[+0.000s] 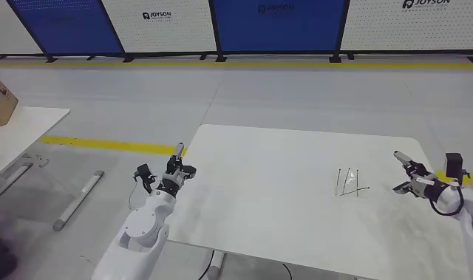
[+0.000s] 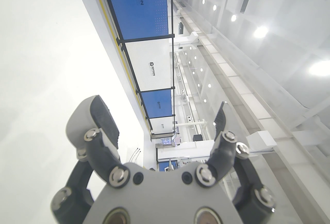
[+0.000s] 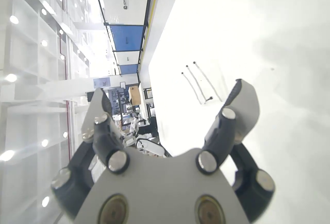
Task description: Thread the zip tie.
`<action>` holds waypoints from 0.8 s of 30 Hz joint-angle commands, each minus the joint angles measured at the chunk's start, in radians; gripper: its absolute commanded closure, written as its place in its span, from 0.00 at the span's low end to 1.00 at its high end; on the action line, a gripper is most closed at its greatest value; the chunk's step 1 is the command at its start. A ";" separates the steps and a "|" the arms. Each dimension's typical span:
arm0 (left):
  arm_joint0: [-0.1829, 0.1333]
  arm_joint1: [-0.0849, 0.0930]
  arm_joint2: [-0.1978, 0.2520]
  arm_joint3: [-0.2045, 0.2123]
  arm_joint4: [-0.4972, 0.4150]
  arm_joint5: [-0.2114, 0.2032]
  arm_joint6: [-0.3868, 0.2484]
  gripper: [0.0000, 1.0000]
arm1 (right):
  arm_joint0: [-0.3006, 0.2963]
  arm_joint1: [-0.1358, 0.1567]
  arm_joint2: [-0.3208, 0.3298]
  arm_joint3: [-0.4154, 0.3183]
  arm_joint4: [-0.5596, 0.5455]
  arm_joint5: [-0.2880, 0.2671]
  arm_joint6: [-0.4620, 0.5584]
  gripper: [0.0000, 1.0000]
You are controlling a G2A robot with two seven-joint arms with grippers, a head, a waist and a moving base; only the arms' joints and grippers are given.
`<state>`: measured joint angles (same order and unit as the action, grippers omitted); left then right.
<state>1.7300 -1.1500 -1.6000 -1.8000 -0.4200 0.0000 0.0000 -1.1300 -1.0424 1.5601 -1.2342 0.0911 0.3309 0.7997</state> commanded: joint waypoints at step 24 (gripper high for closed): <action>0.000 0.000 0.000 0.000 0.000 0.000 0.000 0.00 | 0.146 -0.008 -0.149 0.219 -0.159 0.009 0.008 0.00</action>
<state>1.7300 -1.1500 -1.6000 -1.8000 -0.4200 0.0000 0.0000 -0.9840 -1.0500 1.4107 -1.0155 -0.0681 0.3400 0.8079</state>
